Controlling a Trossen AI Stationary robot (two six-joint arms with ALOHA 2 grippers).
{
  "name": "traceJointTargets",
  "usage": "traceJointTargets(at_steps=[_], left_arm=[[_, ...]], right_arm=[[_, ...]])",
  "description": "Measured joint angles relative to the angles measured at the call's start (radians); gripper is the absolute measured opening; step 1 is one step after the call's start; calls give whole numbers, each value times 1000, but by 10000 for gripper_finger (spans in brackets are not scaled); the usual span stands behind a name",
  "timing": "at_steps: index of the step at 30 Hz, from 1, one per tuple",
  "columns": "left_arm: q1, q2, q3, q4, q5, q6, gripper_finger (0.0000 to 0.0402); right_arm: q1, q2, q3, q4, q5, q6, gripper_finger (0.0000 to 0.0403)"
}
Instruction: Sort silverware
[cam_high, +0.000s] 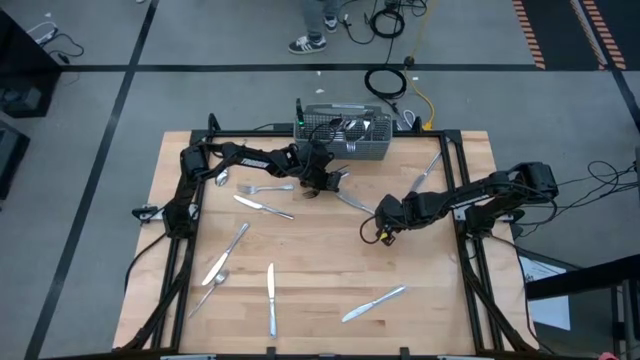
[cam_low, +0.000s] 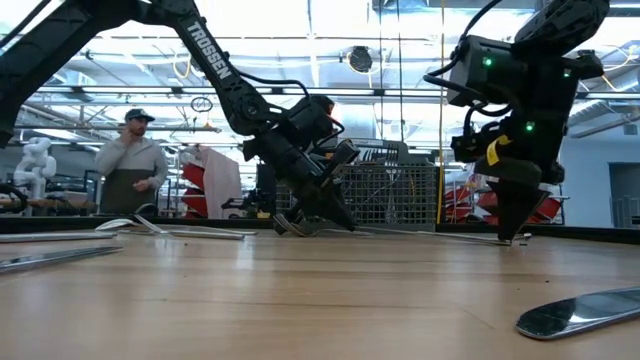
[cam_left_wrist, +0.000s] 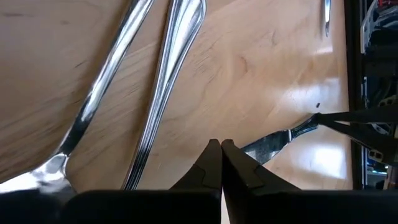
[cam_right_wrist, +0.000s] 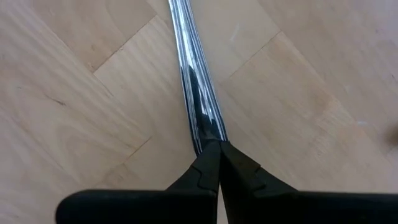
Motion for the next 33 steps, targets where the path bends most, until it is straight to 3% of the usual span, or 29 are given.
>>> traceJointTargets(at_steps=[9, 16, 23, 33], left_arm=[[-4, -21, 0, -11, 56, -16, 1], [-3, -21, 0, -12, 50, -19, 1], [-2, -21, 15, -21, 74, -38, 0], [-10, -56, 58, -10, 102, -55, 0]], right_arm=[[-4, -100, -3, 30, 144, 9, 25], [-3, -164, -3, 86, 140, -82, 89], [-6, -164, -2, 207, 56, -255, 140], [-10, -165, 49, 221, 65, -373, 159]])
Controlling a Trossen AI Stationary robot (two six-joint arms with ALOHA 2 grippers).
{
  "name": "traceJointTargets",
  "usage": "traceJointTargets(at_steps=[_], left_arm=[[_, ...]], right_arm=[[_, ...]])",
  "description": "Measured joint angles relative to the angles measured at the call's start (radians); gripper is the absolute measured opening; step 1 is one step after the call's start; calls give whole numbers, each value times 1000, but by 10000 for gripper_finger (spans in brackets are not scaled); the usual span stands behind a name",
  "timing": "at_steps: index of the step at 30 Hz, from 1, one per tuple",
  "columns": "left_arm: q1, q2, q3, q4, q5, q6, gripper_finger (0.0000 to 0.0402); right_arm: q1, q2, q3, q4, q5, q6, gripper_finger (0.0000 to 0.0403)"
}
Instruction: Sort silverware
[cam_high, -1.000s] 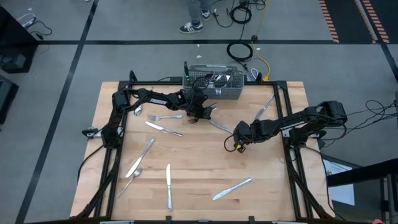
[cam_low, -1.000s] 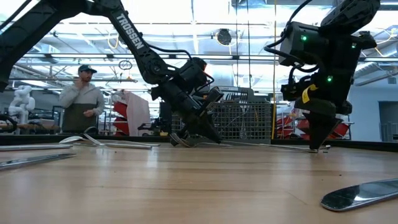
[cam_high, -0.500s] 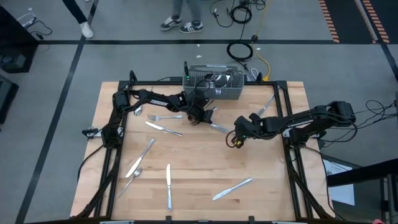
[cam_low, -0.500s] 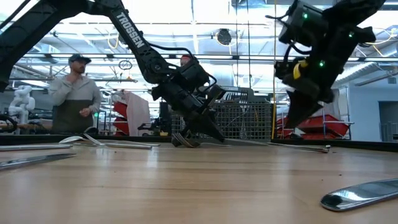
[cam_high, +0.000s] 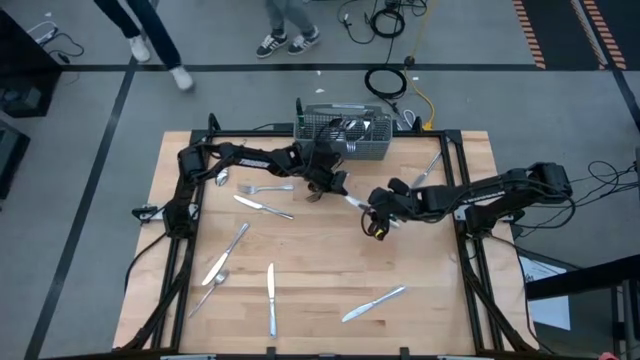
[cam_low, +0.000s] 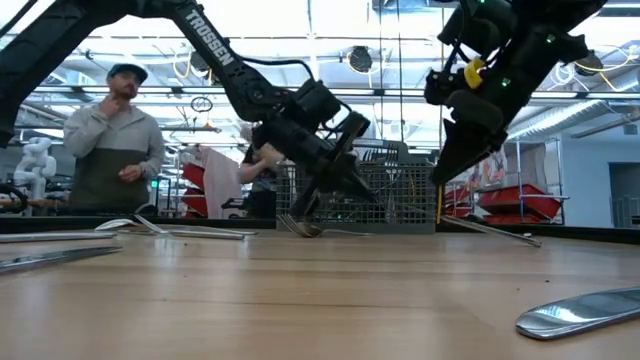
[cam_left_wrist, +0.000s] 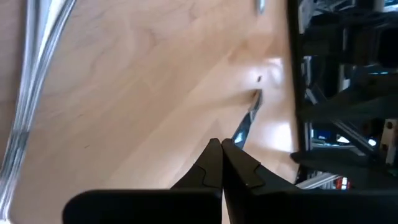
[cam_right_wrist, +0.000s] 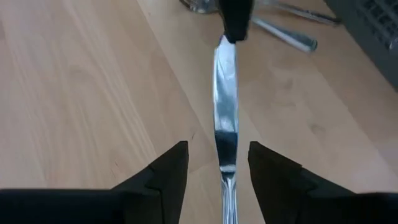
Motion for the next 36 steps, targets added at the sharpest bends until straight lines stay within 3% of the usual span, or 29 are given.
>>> traceJointTargets(at_steps=[11, 16, 22, 36], left_arm=[[-4, -14, 0, -4, -7, -5, 0], [-10, -14, 0, 7, -8, -6, 0], [-13, -14, 0, 19, -18, -11, 0], [-16, -14, 0, 19, -26, -12, 0]], right_arm=[[-46, 0, 6, 14, -13, -112, 168], [-92, 7, 7, 76, -110, -162, 197], [-129, 50, 8, 81, -150, -188, 230], [-170, 164, 8, 116, -208, -211, 228]])
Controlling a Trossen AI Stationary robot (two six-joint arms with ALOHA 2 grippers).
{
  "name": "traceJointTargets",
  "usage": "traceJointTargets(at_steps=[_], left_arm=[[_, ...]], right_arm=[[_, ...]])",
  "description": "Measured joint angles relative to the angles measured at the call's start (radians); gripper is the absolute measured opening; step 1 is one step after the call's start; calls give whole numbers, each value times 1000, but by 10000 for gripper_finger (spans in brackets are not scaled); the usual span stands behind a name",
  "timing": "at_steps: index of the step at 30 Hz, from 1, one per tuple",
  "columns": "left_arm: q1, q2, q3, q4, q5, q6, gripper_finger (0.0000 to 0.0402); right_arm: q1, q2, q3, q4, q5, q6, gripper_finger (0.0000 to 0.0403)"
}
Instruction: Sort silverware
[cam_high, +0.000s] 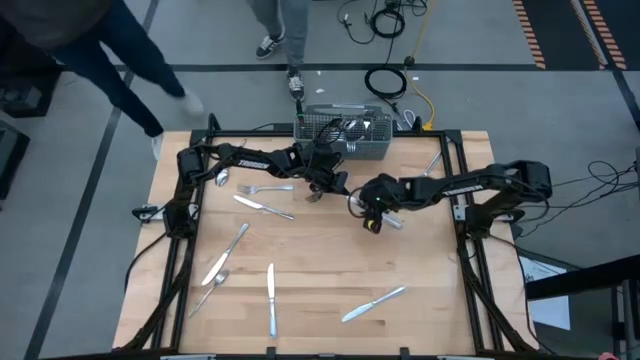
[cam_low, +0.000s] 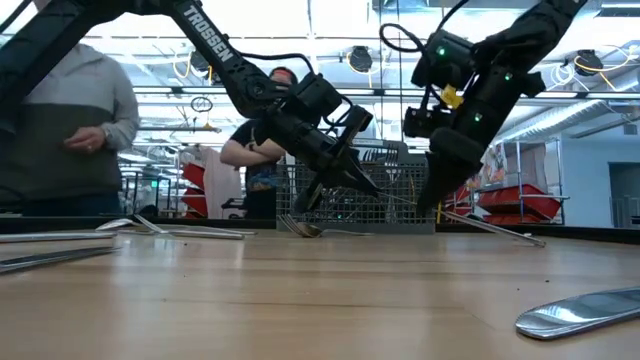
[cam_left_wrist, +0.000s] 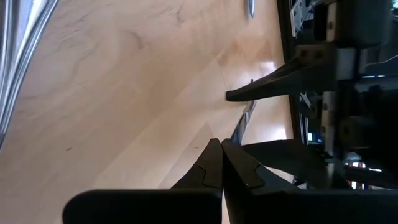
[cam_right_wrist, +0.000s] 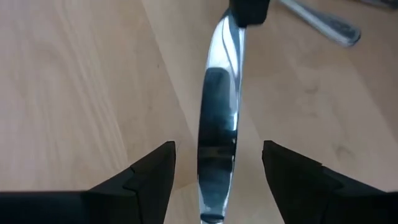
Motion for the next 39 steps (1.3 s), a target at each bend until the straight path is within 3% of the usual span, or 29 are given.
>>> traceJointTargets(at_steps=[6, 16, 39], left_arm=[[0, 0, 0, 1, -4, 0, 0], [0, 0, 0, 5, -24, 0, 0], [4, -2, -1, 73, -38, 1, 20]], right_arm=[[0, 3, 0, 5, 27, 2, 191], [0, 1, 0, 0, 30, -2, 39], [2, -1, 0, 0, 103, 31, 39]])
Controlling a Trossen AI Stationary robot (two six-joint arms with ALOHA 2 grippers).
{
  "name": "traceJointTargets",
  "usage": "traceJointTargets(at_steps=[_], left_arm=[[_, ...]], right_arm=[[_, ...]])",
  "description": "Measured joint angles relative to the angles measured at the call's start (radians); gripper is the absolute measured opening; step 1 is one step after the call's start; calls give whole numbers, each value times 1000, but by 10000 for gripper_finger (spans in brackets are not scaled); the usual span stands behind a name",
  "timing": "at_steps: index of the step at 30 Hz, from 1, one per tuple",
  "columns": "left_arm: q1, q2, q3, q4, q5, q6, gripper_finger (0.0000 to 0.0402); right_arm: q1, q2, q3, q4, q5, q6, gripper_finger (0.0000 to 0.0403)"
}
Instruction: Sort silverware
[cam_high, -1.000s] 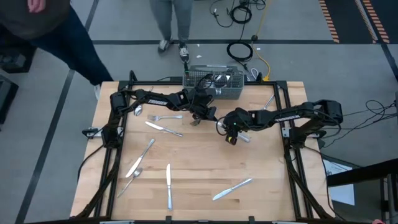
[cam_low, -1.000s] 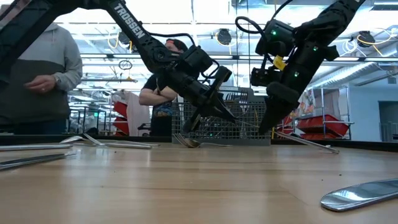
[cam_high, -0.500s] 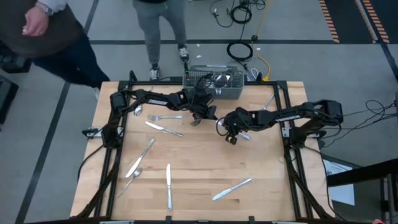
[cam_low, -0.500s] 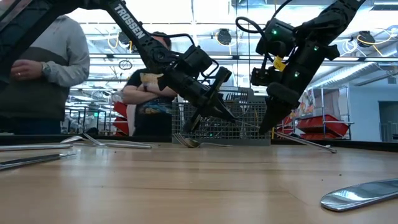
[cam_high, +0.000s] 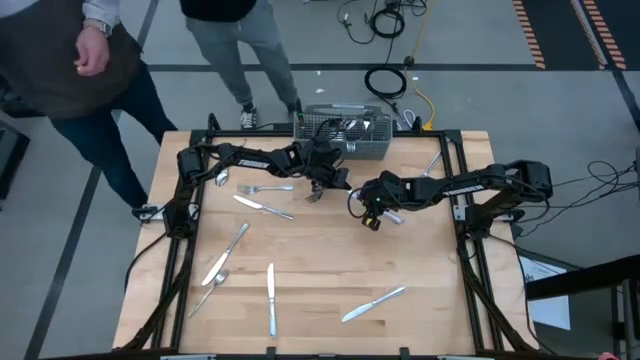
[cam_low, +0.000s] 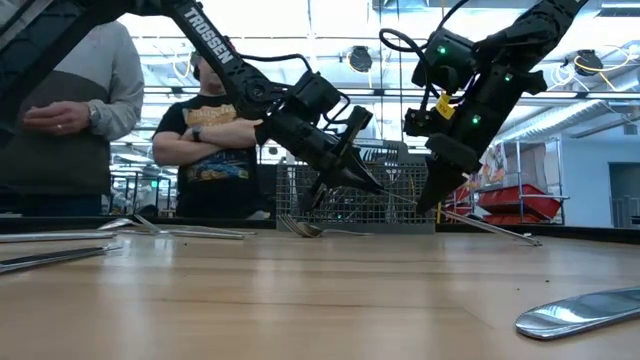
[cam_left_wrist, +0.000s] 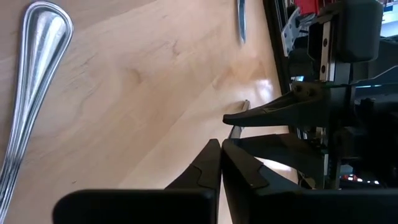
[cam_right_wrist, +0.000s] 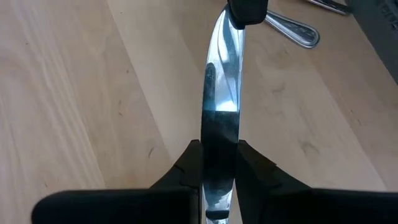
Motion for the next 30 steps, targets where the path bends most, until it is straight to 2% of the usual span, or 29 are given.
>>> traceJointTargets(at_steps=[10, 14, 17, 24, 30], left_arm=[[27, -70, -2, -7, -20, 55, 22], [33, -102, 7, 50, -11, 52, 22], [32, -102, 1, 25, -13, 55, 22], [51, -123, 3, 75, -5, 53, 22], [74, -201, 2, 98, -3, 63, 22]], right_arm=[[-2, -3, 3, 48, 22, 4, 39], [2, 11, -8, 46, -13, 0, 39], [-2, 2, 2, 77, 20, 11, 39], [0, 3, -2, 70, 21, 16, 39], [0, 3, -2, 76, 23, 18, 39]])
